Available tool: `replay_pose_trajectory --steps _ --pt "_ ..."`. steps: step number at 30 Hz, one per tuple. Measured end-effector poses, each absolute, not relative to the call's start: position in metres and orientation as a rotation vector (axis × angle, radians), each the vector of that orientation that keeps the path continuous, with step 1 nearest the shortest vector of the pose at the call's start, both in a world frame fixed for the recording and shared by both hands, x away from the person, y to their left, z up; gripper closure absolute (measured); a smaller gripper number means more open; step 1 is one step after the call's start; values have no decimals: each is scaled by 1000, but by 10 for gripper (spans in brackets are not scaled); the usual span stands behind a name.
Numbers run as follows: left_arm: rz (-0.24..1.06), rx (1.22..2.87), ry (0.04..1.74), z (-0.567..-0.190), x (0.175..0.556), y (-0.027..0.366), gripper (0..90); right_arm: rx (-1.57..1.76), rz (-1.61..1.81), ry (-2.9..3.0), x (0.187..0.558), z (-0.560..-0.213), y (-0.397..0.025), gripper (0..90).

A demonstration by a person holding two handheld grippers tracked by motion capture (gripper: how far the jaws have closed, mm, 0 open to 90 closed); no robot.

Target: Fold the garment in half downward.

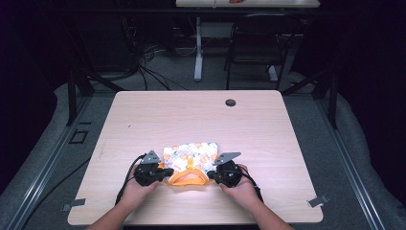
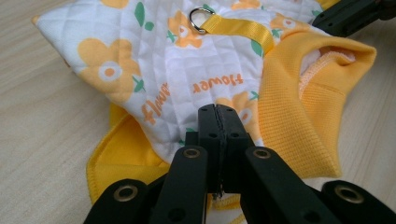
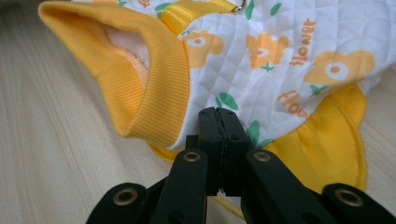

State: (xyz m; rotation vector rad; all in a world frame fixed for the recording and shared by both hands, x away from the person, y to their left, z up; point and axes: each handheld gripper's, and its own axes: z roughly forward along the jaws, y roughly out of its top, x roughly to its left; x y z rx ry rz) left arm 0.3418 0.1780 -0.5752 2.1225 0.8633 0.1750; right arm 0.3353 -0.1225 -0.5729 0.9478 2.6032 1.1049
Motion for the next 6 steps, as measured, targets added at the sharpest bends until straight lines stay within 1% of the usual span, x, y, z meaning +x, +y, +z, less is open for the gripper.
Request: replay_pose_trajectory --steps 2,6 --pt "181 2108 866 -573 341 179 888 951 1118 2595 334 -571 -123 869" --pt "184 2067 856 -566 338 184 840 930 1148 2565 328 -564 -125 824"
